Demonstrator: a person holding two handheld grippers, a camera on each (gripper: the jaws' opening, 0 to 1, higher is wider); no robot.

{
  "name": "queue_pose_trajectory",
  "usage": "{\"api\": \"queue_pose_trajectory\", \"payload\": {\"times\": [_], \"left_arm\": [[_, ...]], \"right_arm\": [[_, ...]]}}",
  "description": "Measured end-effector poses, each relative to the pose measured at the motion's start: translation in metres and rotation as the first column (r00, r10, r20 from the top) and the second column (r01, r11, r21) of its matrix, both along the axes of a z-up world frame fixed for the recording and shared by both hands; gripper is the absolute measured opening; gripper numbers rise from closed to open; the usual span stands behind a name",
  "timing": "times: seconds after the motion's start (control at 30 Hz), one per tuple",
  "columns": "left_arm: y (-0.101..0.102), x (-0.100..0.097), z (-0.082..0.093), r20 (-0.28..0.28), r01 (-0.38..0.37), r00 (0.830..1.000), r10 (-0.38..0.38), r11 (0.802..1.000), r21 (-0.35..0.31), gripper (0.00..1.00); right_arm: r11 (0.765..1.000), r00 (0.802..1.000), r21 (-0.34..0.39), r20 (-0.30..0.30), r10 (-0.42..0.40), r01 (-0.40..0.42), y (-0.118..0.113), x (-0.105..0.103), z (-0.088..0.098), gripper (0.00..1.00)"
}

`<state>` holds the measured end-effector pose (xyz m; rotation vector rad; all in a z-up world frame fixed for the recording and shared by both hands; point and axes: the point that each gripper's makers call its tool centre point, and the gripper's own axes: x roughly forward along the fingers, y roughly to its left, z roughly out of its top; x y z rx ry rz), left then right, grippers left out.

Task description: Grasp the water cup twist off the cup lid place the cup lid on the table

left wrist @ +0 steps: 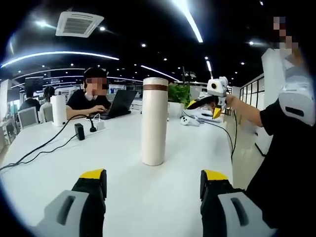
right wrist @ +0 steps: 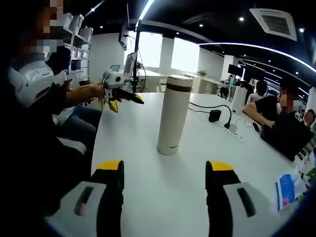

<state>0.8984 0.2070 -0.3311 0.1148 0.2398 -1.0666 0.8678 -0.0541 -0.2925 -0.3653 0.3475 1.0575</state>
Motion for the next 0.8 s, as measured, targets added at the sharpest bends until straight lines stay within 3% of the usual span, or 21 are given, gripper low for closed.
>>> {"api": "queue_pose_trajectory", "payload": {"times": [0.5,0.8], "left_arm": [[-0.012,0.001,-0.008,0.001,0.013,1.000,-0.013,1.000,0.022,0.76],[-0.019,0.004,-0.003,0.002,0.018,1.000,-0.018,1.000,-0.003,0.77]], "right_arm": [[1.000,1.000,0.012,-0.008,-0.013,0.013,-0.001,0.002,-0.004,0.65],[1.000,1.000,0.016,-0.004,-0.007,0.007,0.003,0.002,-0.002,0.64]]}}
